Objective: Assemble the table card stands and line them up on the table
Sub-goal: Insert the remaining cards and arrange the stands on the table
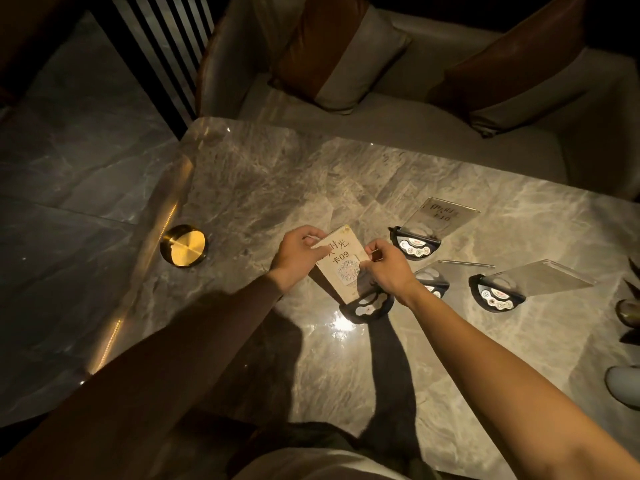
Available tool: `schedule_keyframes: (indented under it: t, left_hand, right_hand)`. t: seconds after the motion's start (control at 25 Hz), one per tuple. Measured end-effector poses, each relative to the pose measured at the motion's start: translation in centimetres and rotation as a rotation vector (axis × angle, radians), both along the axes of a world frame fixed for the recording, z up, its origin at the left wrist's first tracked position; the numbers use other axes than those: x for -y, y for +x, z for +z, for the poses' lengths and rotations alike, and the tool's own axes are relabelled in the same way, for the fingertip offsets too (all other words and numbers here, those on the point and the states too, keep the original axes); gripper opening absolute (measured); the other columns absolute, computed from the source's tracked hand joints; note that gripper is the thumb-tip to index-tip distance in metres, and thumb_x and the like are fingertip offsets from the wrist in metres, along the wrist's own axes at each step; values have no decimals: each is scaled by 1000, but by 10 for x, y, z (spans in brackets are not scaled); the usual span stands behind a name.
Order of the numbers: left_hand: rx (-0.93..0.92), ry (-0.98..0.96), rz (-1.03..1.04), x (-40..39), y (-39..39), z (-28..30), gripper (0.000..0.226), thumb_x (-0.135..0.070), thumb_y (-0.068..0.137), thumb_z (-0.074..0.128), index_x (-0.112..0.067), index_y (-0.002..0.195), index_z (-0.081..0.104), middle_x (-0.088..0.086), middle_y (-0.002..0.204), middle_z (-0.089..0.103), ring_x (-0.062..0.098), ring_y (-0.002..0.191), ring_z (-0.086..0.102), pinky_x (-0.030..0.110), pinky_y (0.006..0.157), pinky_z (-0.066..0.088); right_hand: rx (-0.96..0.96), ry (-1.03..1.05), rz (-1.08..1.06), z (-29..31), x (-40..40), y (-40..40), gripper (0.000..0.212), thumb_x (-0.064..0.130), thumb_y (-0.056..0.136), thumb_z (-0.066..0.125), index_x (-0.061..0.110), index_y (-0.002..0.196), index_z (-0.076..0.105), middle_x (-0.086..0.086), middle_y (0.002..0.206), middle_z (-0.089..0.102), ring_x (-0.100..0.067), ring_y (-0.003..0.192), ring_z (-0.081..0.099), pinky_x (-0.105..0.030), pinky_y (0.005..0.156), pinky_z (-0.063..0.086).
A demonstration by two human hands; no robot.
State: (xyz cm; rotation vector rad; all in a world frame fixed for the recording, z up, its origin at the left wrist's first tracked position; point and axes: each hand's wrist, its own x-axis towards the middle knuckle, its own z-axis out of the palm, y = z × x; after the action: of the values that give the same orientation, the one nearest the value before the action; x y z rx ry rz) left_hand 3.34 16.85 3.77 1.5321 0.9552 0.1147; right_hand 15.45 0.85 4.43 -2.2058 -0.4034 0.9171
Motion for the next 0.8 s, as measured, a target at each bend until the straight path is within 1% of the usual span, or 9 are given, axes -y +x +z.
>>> schedule_keyframes:
  t: [0.12, 0.2, 0.28, 0.36, 0.44, 0.52, 0.64, 0.72, 0.8]
  left_hand:
    - [62, 40, -6, 2, 13, 20, 24, -3, 79, 80, -24, 86, 70, -4, 83, 71, 6, 74, 69, 16, 62, 53]
    - [99, 95, -37, 5, 20, 29, 24, -1, 77, 80, -22, 87, 73, -7, 85, 71, 4, 76, 67, 12, 64, 51]
    - [133, 143, -98, 10, 24, 35, 23, -2, 76, 80, -22, 86, 76, -6, 86, 73, 6, 79, 68, 14, 68, 52]
    - [151, 152, -135, 15, 25, 35, 23, -4, 75, 80, -26, 82, 76, -6, 83, 74, 6, 77, 67, 18, 70, 53]
    - [151, 159, -158, 21, 25, 35, 25, -5, 74, 81, -28, 80, 75, -6, 83, 74, 6, 76, 67, 19, 72, 53]
    - [139, 180, -209, 26, 24, 34, 26, -6, 73, 82, -30, 78, 74, -7, 81, 73, 5, 75, 65, 19, 73, 52]
    - [103, 214, -314, 32, 20, 33, 19, -11, 75, 83, -27, 80, 75, -6, 79, 73, 6, 73, 65, 21, 70, 52]
    - [79, 227, -321, 34, 17, 34, 18, -14, 76, 82, -30, 78, 74, -8, 77, 72, 8, 72, 65, 26, 66, 53]
    - [71, 238, -337, 37, 15, 37, 21, -13, 75, 82, -31, 78, 72, -10, 76, 70, 7, 72, 64, 23, 68, 51]
  right_hand:
    - [42, 18, -57, 3, 1, 3, 12, 6, 87, 68, 9, 88, 56, -7, 90, 72, -25, 84, 67, -40, 78, 55]
    - [56, 40, -91, 0, 5, 2, 12, 11, 87, 69, 10, 86, 57, -9, 91, 73, -29, 88, 69, -44, 80, 57]
    - [75, 60, -118, -1, 10, 0, 13, 12, 88, 69, 13, 82, 57, -8, 88, 72, -32, 86, 68, -42, 81, 55]
    - [82, 60, -139, -1, 13, -2, 9, 11, 90, 69, 9, 87, 60, -8, 88, 72, -31, 87, 67, -41, 82, 54]
    - [89, 51, -135, -5, 17, -2, 8, 12, 90, 68, 7, 92, 63, -9, 90, 73, -31, 89, 68, -44, 85, 55]
    - [98, 28, -108, -7, 23, -3, 8, 13, 89, 67, 11, 96, 64, -6, 91, 73, -28, 89, 68, -46, 86, 54]
    - [74, 8, -86, -4, 32, -7, 13, 8, 89, 65, 12, 101, 66, -4, 97, 73, -26, 94, 68, -42, 88, 53]
    - [48, 32, -52, 0, 36, -11, 21, 5, 89, 65, 15, 107, 68, -2, 105, 74, -21, 99, 68, -38, 92, 52]
    - [26, 58, -17, 5, 40, -18, 31, 3, 88, 64, 15, 117, 68, 0, 111, 74, -18, 103, 68, -35, 94, 51]
